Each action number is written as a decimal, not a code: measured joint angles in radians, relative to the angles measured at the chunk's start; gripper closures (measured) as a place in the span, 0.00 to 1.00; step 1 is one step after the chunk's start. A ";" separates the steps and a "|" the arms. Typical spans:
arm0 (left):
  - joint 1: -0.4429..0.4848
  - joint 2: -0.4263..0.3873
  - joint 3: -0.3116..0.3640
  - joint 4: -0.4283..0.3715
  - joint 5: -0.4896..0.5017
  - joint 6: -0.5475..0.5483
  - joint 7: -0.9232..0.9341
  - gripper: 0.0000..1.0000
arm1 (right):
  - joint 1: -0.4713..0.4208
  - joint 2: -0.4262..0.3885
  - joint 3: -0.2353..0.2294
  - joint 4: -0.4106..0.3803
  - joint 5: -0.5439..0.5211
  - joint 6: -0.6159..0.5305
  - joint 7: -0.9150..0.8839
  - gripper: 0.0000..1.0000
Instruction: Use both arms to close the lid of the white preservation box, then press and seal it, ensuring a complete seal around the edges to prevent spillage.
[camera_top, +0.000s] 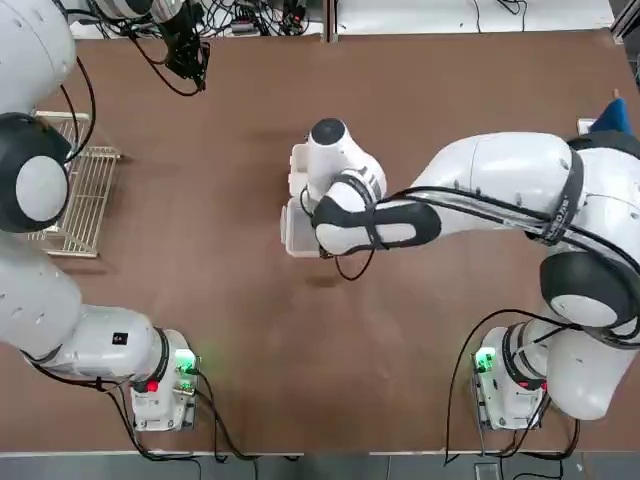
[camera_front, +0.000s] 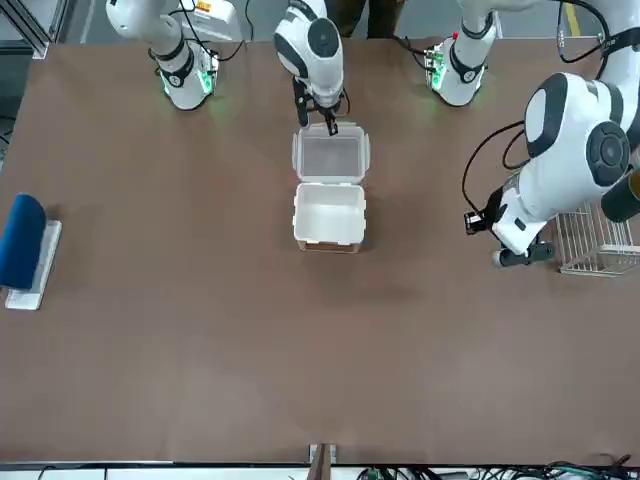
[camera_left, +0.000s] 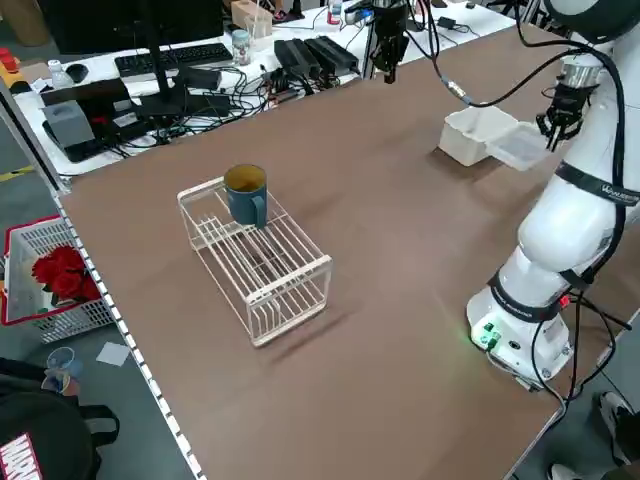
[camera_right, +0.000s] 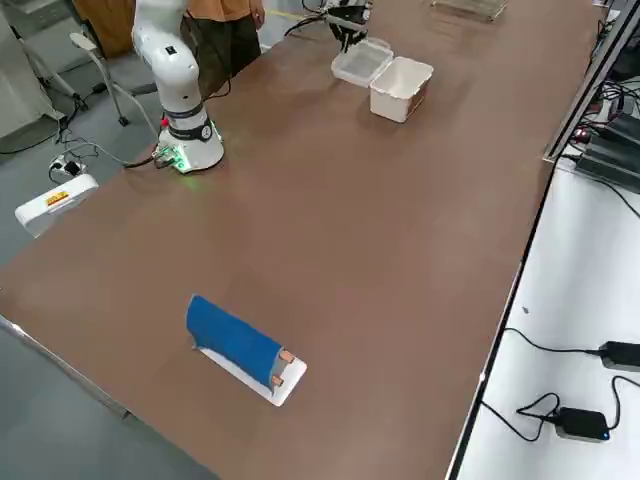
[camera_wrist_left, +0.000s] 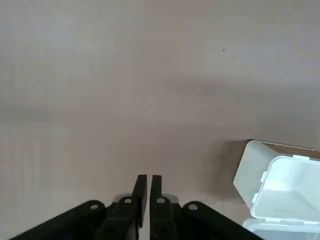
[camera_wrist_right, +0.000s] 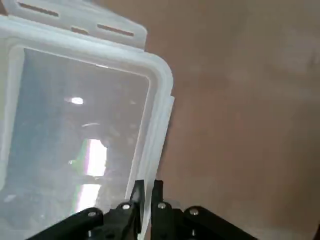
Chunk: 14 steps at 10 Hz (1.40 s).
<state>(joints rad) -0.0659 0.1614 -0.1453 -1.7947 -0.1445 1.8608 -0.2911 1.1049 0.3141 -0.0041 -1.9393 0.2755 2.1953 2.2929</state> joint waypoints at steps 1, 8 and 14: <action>0.000 0.000 0.000 0.002 0.000 0.000 0.000 0.90 | -0.007 -0.010 -0.005 0.010 0.020 -0.019 -0.004 0.91; 0.003 -0.001 0.005 0.013 0.000 0.000 0.000 0.90 | -0.014 -0.066 -0.096 0.082 0.134 -0.134 -0.050 0.91; 0.034 0.000 0.007 0.029 0.000 -0.003 0.007 0.89 | -0.049 -0.088 -0.207 0.159 0.197 -0.116 -0.106 0.93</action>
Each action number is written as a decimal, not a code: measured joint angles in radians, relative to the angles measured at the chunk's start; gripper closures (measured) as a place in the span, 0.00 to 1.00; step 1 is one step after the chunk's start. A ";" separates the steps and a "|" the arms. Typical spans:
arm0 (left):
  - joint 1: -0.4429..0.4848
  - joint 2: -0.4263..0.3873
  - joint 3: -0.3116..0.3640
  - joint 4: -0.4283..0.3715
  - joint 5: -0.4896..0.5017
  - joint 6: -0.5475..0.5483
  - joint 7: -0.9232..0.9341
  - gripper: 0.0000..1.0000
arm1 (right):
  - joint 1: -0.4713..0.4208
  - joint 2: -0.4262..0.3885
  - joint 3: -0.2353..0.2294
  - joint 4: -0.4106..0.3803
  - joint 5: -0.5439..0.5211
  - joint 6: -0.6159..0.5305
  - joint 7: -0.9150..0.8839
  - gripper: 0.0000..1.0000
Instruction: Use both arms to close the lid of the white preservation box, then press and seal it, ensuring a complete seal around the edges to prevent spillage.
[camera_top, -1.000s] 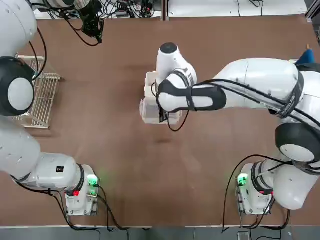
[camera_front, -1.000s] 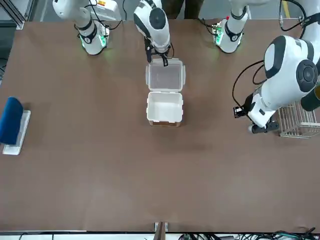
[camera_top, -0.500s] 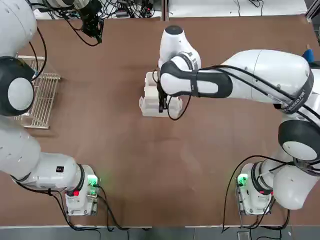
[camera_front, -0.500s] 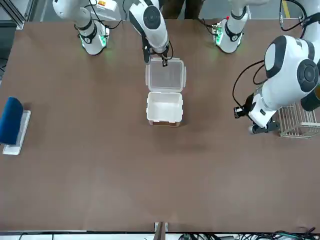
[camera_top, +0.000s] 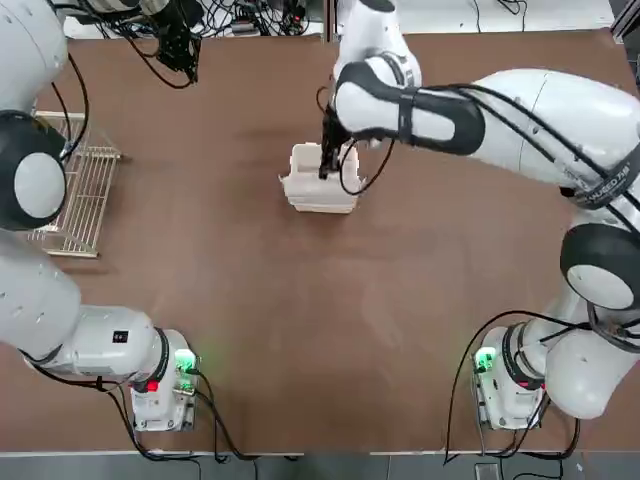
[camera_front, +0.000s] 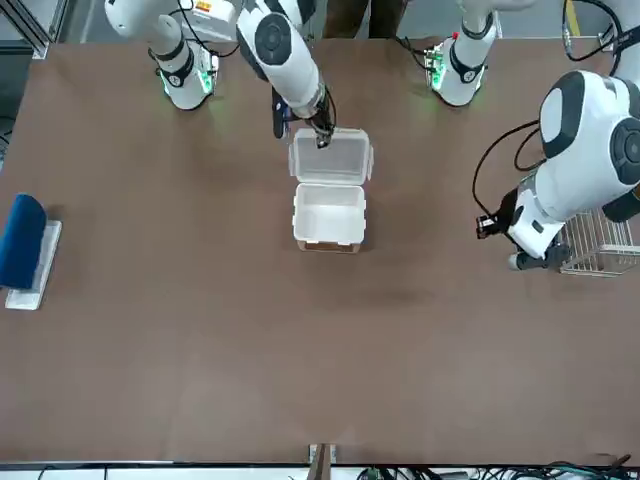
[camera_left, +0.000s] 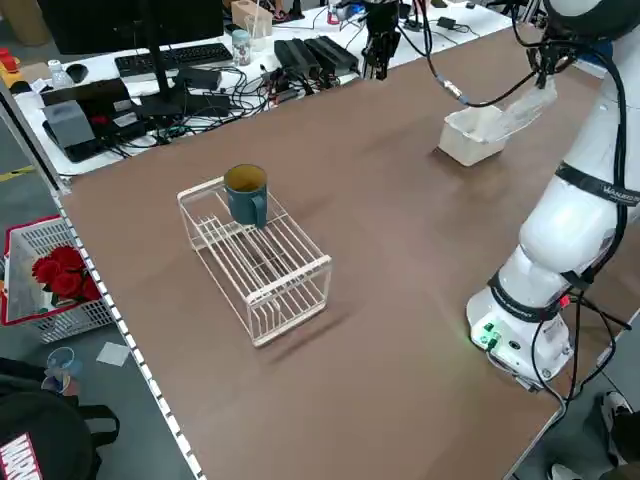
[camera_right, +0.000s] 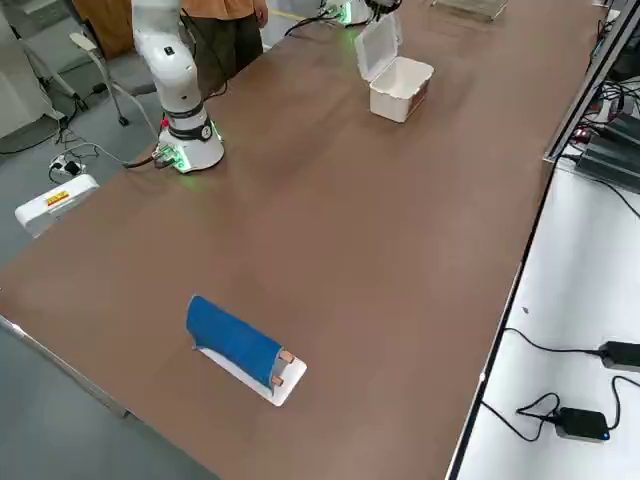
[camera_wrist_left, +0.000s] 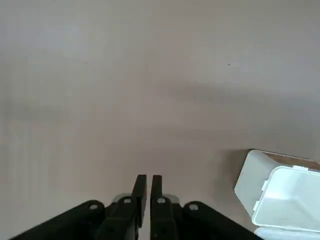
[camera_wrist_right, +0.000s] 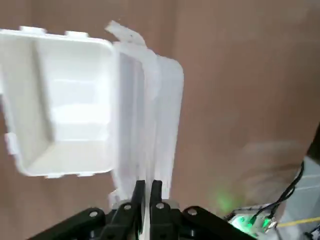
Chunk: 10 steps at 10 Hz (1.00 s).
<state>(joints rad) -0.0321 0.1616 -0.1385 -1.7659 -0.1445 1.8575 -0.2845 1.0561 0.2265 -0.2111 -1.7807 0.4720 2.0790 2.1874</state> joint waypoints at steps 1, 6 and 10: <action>0.000 0.005 0.000 0.008 0.000 0.000 -0.001 0.90 | -0.012 0.013 -0.010 0.015 0.000 0.020 -0.006 0.93; -0.002 0.030 -0.002 0.024 -0.001 0.000 -0.011 0.90 | -0.086 0.149 -0.042 0.116 0.019 0.058 -0.057 0.84; -0.016 0.049 -0.004 0.035 -0.001 0.001 -0.033 0.90 | -0.093 0.193 -0.059 0.167 0.019 0.050 -0.073 0.38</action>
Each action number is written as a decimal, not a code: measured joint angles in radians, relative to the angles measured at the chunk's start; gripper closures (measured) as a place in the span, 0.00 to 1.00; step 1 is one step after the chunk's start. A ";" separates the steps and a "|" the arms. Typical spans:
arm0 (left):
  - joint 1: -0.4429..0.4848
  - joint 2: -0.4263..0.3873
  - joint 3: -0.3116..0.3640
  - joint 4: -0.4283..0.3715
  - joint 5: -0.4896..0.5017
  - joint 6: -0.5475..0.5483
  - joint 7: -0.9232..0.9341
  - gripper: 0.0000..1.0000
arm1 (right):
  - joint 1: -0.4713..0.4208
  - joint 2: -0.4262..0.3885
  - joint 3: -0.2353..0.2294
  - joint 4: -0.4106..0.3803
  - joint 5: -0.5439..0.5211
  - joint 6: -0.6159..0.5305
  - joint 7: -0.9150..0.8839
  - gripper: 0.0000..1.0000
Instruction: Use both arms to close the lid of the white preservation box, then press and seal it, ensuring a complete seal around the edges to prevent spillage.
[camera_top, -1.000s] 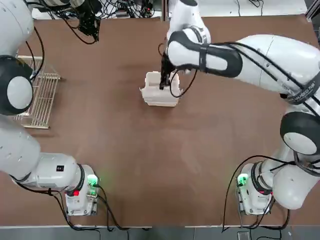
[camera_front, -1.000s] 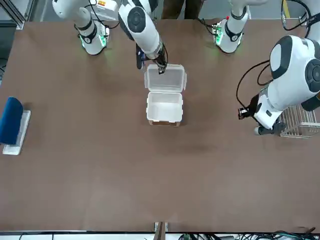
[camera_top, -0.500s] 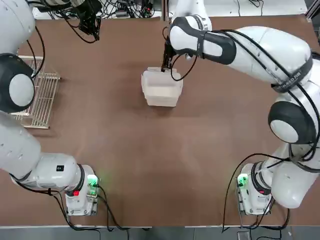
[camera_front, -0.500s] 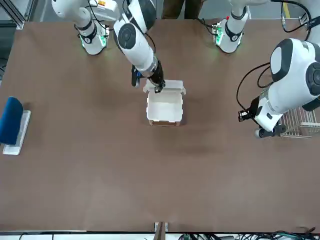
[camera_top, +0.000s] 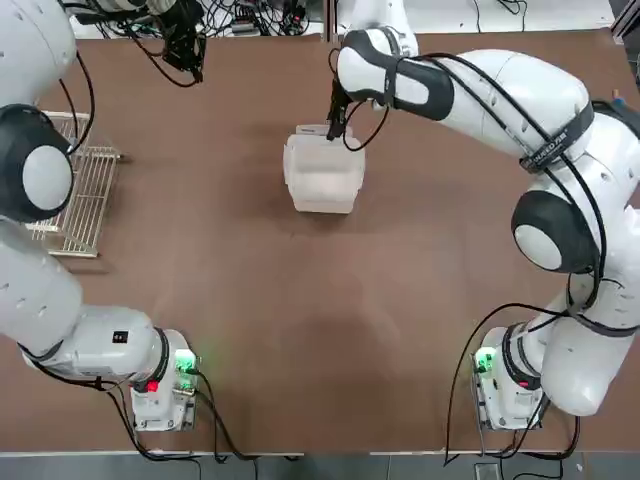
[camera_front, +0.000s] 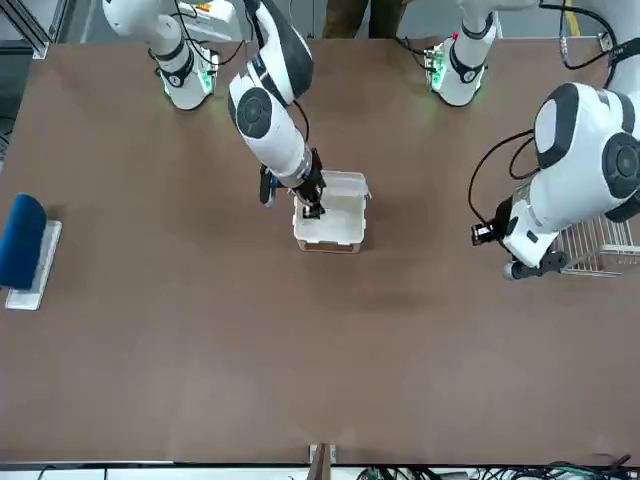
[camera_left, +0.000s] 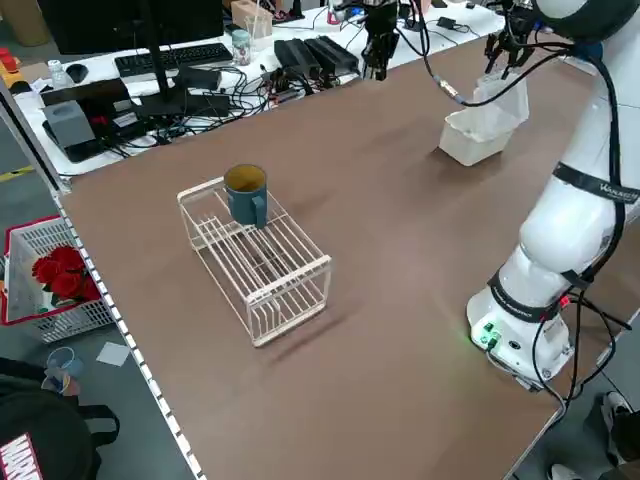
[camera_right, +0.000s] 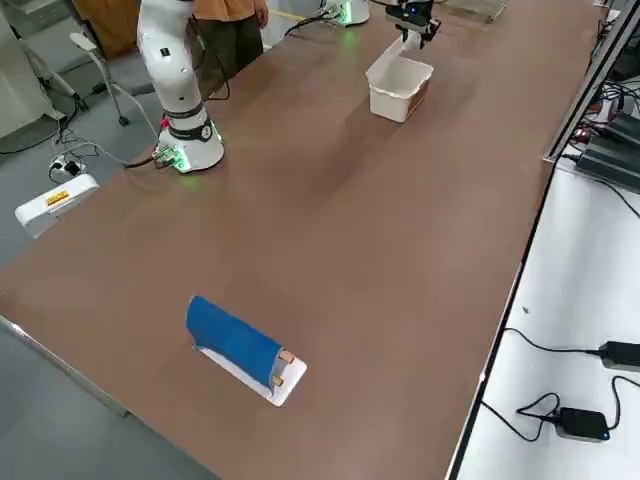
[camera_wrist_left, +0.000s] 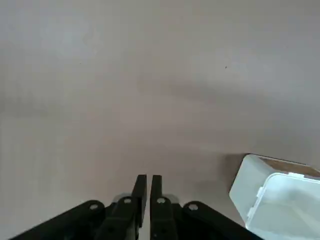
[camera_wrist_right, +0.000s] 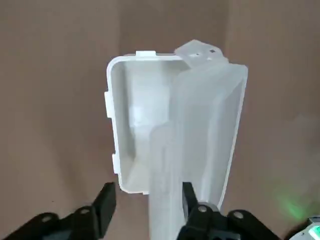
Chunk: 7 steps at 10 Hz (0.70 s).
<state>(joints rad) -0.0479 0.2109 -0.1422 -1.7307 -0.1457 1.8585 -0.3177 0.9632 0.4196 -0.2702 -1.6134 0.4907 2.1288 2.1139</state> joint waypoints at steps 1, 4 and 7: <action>-0.002 0.005 -0.001 0.002 0.000 0.001 0.000 0.90 | 0.000 0.001 -0.013 0.003 0.000 0.000 -0.010 0.37; -0.004 0.018 -0.003 0.004 0.000 0.009 -0.002 0.90 | -0.002 0.001 -0.065 0.027 0.000 -0.005 -0.053 0.40; -0.027 0.032 -0.011 0.004 -0.005 0.034 -0.072 0.91 | 0.049 0.058 -0.057 0.028 -0.001 -0.018 -0.062 0.66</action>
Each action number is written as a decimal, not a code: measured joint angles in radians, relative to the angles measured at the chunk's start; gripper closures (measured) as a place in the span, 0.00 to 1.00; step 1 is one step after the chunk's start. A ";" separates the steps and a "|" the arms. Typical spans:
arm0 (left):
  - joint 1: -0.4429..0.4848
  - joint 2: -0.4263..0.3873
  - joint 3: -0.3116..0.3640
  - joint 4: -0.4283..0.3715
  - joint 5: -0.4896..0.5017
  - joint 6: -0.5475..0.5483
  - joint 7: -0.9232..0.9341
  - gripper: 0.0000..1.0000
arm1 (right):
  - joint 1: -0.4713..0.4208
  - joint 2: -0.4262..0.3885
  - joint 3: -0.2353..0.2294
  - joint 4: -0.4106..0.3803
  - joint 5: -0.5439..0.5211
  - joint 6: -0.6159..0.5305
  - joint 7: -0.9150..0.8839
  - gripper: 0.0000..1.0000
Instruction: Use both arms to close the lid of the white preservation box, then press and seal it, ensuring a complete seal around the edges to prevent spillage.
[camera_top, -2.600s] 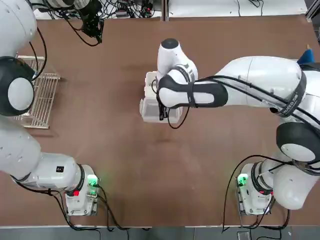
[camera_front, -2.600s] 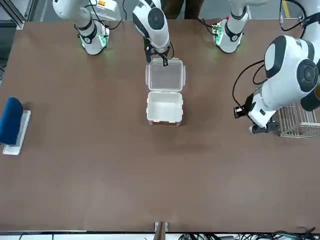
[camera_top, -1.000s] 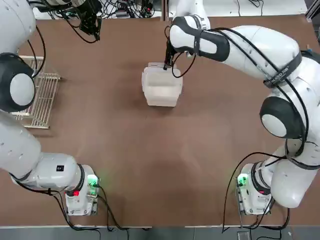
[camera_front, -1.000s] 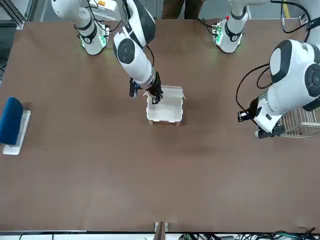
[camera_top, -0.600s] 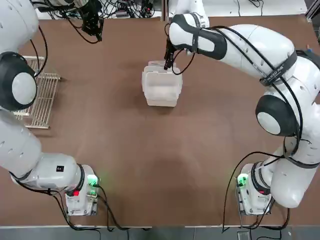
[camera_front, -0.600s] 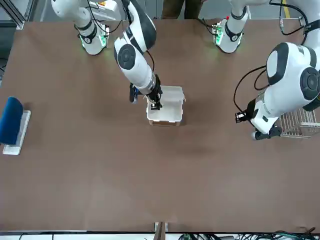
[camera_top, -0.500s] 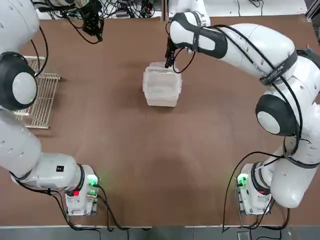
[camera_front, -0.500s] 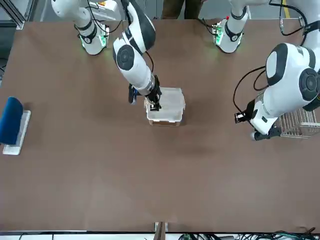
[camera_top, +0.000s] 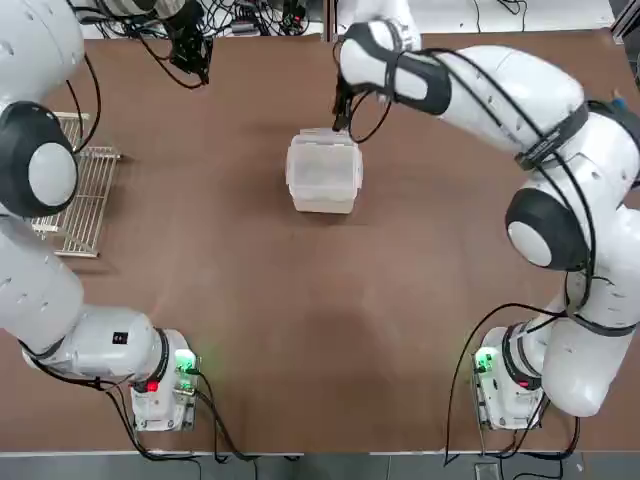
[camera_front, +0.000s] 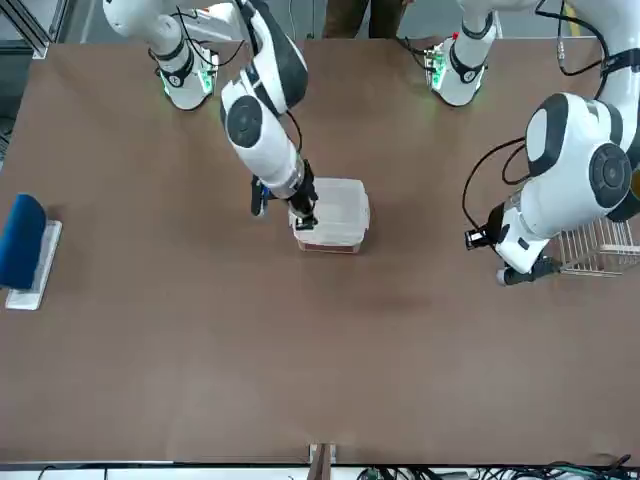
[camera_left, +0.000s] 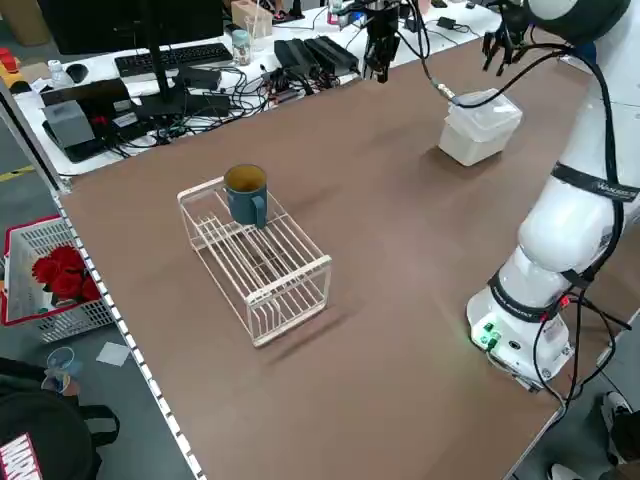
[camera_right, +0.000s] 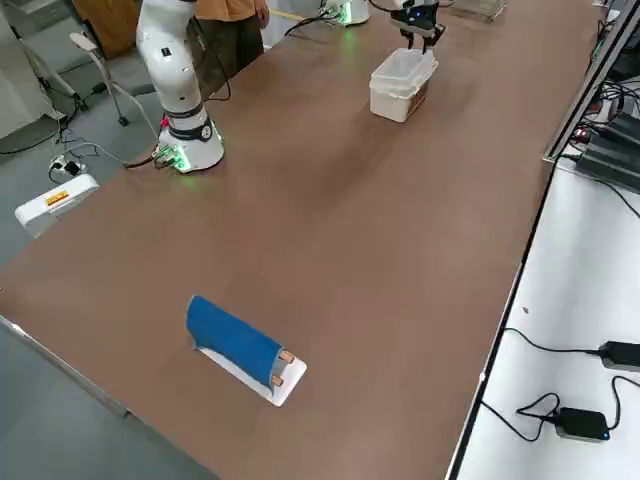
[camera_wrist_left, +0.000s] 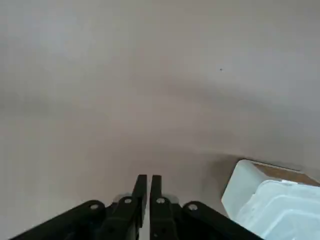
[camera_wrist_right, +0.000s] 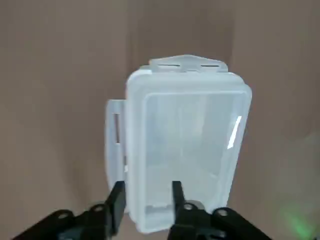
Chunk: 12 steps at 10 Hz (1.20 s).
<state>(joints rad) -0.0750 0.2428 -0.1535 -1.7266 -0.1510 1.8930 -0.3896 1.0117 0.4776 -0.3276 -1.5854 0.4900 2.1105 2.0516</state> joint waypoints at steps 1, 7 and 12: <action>-0.026 0.006 -0.002 -0.001 -0.003 0.008 -0.040 0.93 | 0.029 0.035 0.001 0.000 0.000 0.008 0.000 0.80; -0.213 0.036 -0.044 -0.110 -0.046 0.243 -0.308 0.99 | 0.066 0.113 0.005 0.004 0.013 0.178 0.004 0.98; -0.254 0.095 -0.053 -0.284 -0.089 0.509 -0.361 0.99 | 0.067 0.125 0.033 0.006 0.032 0.233 0.004 0.98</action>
<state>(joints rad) -0.3286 0.3382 -0.2067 -2.0101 -0.2402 2.4018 -0.7508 1.0789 0.6022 -0.2948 -1.5796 0.5217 2.3432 2.0552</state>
